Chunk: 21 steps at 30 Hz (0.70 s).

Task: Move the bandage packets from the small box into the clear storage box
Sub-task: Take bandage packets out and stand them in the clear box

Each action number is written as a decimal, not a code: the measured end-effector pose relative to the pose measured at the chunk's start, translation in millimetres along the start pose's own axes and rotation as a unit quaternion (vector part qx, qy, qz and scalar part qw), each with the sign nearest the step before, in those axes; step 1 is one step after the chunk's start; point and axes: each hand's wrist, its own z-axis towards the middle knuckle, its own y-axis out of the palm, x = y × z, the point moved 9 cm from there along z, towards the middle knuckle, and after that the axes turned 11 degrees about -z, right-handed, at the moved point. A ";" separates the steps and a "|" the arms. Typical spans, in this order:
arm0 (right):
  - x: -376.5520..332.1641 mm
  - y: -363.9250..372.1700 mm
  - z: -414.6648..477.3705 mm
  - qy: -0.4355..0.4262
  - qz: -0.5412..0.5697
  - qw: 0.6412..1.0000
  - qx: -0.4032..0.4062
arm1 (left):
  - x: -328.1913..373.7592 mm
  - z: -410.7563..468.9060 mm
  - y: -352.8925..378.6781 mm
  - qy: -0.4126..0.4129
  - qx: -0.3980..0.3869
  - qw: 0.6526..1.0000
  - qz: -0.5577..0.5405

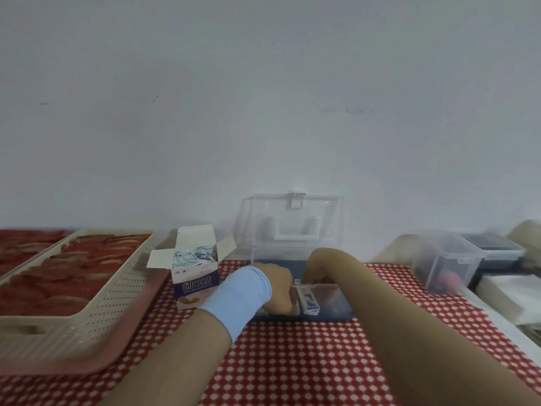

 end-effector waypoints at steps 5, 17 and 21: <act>2.5 -4.4 1.3 -0.007 0.058 0.998 0.023 | 2.0 -2.2 -1.2 0.007 0.006 1.000 0.004; -32.9 -87.9 -51.9 -0.112 0.230 0.939 0.228 | -59.4 -84.0 -107.9 0.078 0.245 0.940 -0.225; -99.6 -97.1 -89.7 -0.258 0.199 0.898 0.297 | -133.7 -111.0 -121.3 0.006 0.351 0.898 -0.266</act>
